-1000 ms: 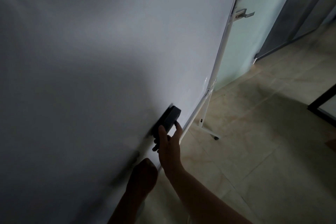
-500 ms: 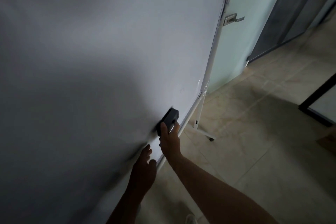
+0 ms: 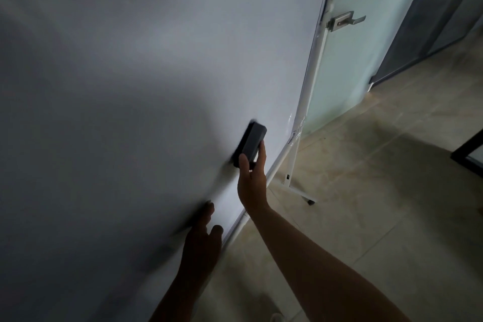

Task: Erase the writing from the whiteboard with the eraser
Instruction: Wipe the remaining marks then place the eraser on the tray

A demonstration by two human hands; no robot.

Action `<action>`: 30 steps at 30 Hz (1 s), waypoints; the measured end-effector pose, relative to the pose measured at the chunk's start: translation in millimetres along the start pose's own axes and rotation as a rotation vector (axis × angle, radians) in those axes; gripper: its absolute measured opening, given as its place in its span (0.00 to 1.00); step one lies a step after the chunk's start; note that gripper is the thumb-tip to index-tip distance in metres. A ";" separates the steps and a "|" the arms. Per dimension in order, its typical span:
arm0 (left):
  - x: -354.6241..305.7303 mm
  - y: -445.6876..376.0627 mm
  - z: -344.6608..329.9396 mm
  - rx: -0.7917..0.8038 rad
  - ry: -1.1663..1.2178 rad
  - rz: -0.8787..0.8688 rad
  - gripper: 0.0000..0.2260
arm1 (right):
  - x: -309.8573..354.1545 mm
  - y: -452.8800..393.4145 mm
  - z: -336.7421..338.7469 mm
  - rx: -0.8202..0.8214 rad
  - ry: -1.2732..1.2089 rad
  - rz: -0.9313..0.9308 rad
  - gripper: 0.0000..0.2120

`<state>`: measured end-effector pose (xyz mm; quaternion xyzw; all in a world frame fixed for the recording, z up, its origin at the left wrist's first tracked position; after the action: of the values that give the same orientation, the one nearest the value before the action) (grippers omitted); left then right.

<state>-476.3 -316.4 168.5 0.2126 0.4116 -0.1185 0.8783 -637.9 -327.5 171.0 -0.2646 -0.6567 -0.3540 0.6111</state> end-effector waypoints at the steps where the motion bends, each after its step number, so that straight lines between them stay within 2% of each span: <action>1: -2.5 -0.8 -1.5 0.005 -0.001 -0.003 0.24 | -4.9 -3.5 1.2 -0.007 -0.005 -0.079 0.27; 3: -5.1 -4.5 -4.0 0.009 -0.008 -0.003 0.24 | -9.4 -9.6 2.8 -0.014 0.003 -0.199 0.27; 6: -9.6 -9.7 -7.6 0.008 -0.031 0.009 0.22 | 2.5 -18.0 8.0 -0.014 -0.015 -0.033 0.28; 8: -12.5 -12.9 -10.2 0.012 -0.038 0.027 0.21 | -1.7 -24.3 6.4 0.023 -0.002 -0.015 0.29; 12: -15.3 -15.0 -10.9 0.010 -0.005 0.037 0.21 | -21.1 -41.1 6.1 0.002 -0.080 -0.262 0.36; 14: -13.8 -15.8 -9.6 0.007 0.006 0.056 0.21 | -5.5 -43.2 10.3 -0.018 -0.086 -0.170 0.32; 17: -10.1 -18.1 -11.3 0.008 0.004 0.075 0.20 | 3.7 -47.3 6.6 0.035 -0.032 -0.039 0.29; 21: -10.7 -17.2 -9.1 -0.008 0.027 0.086 0.20 | -17.9 -59.1 0.8 -0.007 -0.072 -0.294 0.32; 22: -10.2 -17.6 -8.4 -0.012 0.028 0.085 0.20 | -10.4 -57.2 1.2 -0.009 -0.047 -0.259 0.34; 24: -8.8 -18.5 -7.7 -0.009 0.016 0.090 0.20 | 8.6 -47.9 2.2 -0.005 -0.047 -0.071 0.32; 26: -6.4 -22.2 -9.7 -0.006 0.008 0.096 0.19 | 3.8 -44.0 -3.8 0.041 -0.048 -0.017 0.31; 27: -6.7 -22.5 -11.4 -0.004 0.013 0.096 0.19 | -3.9 -42.9 -6.2 0.043 -0.067 -0.068 0.31; 30: -8.4 -24.2 -15.2 -0.013 0.027 0.087 0.19 | -32.5 -33.2 -12.5 0.041 -0.125 -0.394 0.30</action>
<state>-501.1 -330.2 159.6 0.2262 0.4146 -0.0747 0.8783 -652.4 -354.9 134.1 -0.1402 -0.7393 -0.4363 0.4935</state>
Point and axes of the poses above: each hand's wrist, its own y-axis away from the middle knuckle, its own z-axis out of the back of the hand, x = y × z, the point moved 3 cm from there along -y, towards the middle knuckle, and after that the axes turned 4 degrees about -y, right-handed, at the moved point
